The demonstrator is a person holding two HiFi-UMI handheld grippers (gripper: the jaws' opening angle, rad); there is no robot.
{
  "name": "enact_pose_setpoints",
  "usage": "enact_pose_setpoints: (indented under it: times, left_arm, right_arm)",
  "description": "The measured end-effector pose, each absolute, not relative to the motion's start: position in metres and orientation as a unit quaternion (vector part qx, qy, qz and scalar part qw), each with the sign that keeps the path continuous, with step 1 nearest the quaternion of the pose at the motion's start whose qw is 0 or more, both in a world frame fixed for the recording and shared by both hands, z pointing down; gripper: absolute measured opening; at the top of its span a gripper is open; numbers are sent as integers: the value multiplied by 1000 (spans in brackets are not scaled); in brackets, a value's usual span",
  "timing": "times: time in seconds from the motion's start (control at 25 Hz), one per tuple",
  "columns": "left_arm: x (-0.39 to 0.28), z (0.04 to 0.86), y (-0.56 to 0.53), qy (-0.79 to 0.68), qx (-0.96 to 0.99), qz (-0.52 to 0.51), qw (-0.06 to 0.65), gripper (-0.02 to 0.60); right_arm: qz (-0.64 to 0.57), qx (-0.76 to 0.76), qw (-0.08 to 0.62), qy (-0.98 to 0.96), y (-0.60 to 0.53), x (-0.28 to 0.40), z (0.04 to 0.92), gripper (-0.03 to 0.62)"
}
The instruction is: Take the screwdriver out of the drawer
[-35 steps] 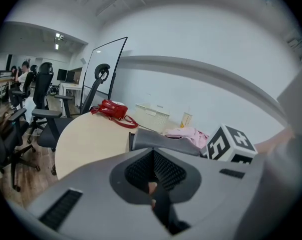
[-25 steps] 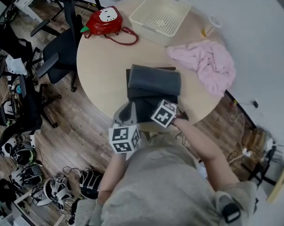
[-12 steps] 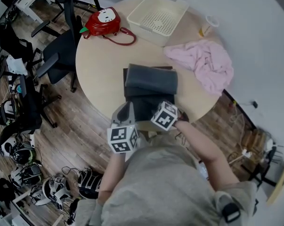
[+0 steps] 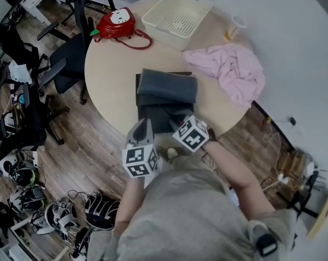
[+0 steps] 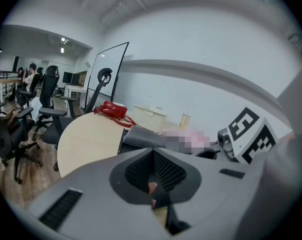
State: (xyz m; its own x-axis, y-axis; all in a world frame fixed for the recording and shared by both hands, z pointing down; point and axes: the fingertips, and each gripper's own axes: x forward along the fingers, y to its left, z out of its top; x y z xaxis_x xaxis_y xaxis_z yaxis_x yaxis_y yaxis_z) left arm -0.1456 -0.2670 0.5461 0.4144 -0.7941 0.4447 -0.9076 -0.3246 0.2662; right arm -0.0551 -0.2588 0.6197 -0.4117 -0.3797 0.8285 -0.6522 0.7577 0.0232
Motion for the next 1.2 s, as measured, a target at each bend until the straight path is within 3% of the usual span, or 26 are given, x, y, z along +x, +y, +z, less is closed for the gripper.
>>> enact_pose_setpoints:
  times: [0.64,1.2]
  left_arm:
    - [-146,542,-188,-463,844,143,231,-2]
    - [-164,514,-93,-425,874,135,194,-2]
  right_arm:
    - [137,499,241,-821,-214,-51,530,54]
    - [135,574,167,-791,-99,-63,497,54]
